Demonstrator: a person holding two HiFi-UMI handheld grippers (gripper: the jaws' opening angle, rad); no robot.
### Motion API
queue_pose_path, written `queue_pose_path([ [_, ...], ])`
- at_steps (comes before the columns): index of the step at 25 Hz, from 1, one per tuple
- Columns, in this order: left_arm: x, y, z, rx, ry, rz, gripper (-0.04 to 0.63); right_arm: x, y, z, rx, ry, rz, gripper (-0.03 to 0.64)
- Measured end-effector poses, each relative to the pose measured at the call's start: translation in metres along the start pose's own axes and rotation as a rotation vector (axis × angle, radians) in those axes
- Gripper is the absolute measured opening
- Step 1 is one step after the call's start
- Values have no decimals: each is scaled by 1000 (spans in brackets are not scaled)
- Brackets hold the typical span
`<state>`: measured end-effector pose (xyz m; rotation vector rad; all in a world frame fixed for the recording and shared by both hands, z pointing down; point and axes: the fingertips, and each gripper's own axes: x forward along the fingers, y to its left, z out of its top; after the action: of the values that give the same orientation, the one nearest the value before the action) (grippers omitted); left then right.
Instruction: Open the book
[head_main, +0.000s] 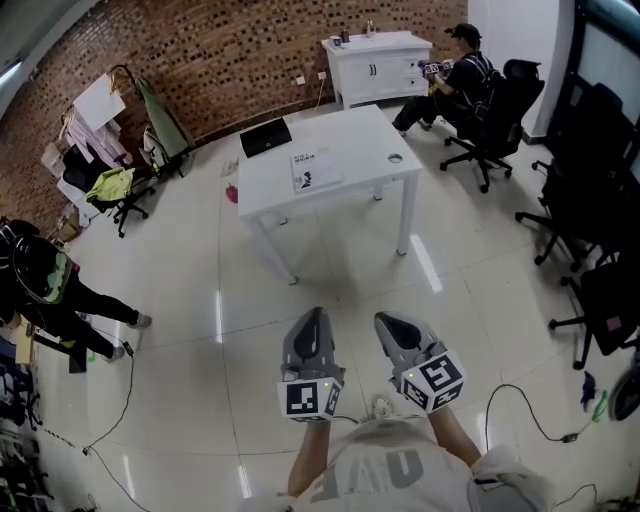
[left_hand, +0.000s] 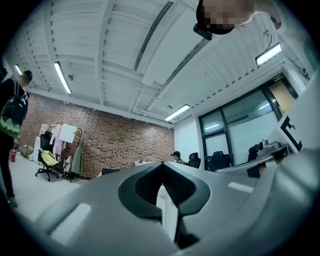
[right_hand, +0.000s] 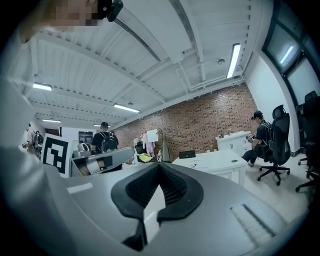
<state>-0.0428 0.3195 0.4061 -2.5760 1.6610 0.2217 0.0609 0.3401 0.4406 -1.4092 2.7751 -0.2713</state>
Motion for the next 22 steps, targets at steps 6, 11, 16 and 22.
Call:
queue_pose_path([
  [6, 8, 14, -11, -18, 18, 29, 17, 0, -19, -6, 67, -5, -12, 3],
  [11, 27, 34, -17, -19, 12, 78, 17, 4, -51, -18, 114, -4, -31, 3],
  [16, 50, 53, -35, -34, 17, 134, 17, 15, -84, -37, 158, 48, -42, 3],
  [22, 114, 93, -45, -21, 4, 150, 17, 73, -120, -41, 167, 44, -18, 3],
])
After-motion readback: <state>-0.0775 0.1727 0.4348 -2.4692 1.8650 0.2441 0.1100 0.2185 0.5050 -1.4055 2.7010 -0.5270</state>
